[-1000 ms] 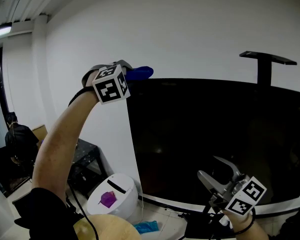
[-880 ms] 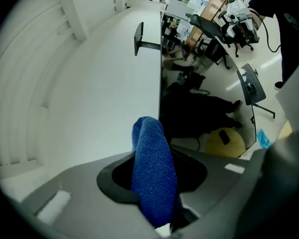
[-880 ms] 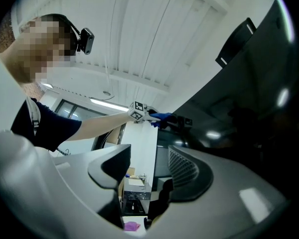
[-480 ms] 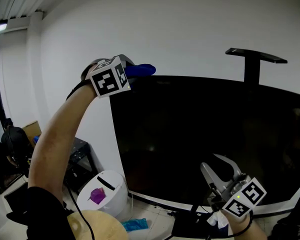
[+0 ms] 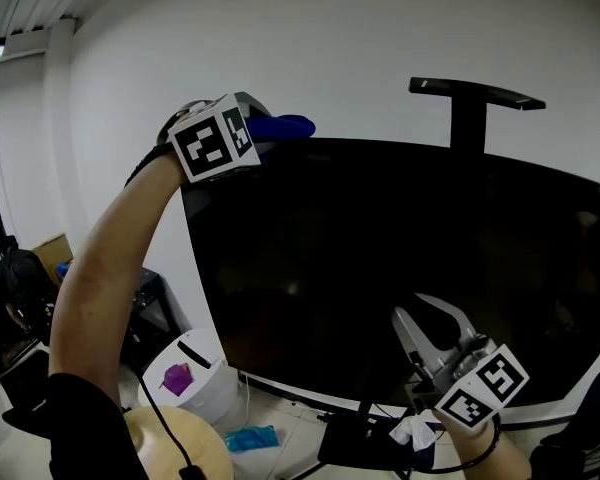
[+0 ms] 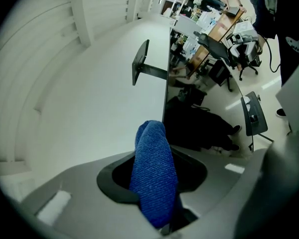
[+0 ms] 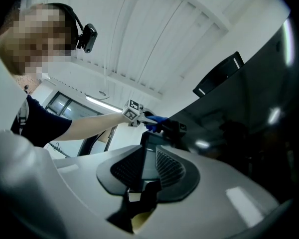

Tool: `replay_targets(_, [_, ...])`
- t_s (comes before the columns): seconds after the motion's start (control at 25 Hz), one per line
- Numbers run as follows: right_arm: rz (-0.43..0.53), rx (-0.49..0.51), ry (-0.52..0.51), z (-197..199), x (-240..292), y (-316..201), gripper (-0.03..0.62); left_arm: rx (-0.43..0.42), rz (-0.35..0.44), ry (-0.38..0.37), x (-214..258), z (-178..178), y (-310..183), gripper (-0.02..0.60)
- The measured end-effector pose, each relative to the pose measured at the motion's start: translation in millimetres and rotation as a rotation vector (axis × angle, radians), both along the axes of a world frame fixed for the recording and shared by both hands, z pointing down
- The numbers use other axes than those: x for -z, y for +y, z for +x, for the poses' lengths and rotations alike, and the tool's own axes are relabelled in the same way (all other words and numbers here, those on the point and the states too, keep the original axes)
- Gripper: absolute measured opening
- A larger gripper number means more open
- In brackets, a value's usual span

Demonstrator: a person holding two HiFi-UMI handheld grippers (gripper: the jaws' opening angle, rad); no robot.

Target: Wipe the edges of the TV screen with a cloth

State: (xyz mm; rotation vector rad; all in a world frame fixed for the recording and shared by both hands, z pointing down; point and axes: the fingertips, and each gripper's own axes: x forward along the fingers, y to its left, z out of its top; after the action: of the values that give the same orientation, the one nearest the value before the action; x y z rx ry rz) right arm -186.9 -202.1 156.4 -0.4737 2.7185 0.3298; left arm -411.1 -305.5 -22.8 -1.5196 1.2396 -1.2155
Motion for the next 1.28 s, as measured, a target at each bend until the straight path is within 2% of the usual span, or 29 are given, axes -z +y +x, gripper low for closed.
replay_targets(0.16, [-0.028, -0.027, -0.019, 12.6, -4.4, 1.9, 0.089, -0.031, -0.03, -0.04, -1.9, 24.2, -1.4, 0.123])
replay_targets(0.44, [-0.048, -0.168, -0.048, 34.6, -4.7, 10.2, 0.086, -0.154, -0.028, -0.102, -4.9, 71.1, 3.4, 0.123])
replay_targets(0.68, [-0.076, -0.254, -0.046, 65.5, -16.8, 13.5, 0.086, -0.231, -0.039, -0.079, -2.1, 113.7, -7.1, 0.123])
replay_targets(1.04, [-0.085, -0.325, -0.06, 153.6, -16.6, 24.0, 0.086, -0.285, -0.094, -0.099, -2.5, 210.2, -18.1, 0.123])
replay_targets(1.28, [-0.098, -0.373, -0.027, 256.4, -14.7, 22.9, 0.086, -0.289, -0.104, -0.064, 1.3, 295.5, -32.9, 0.123])
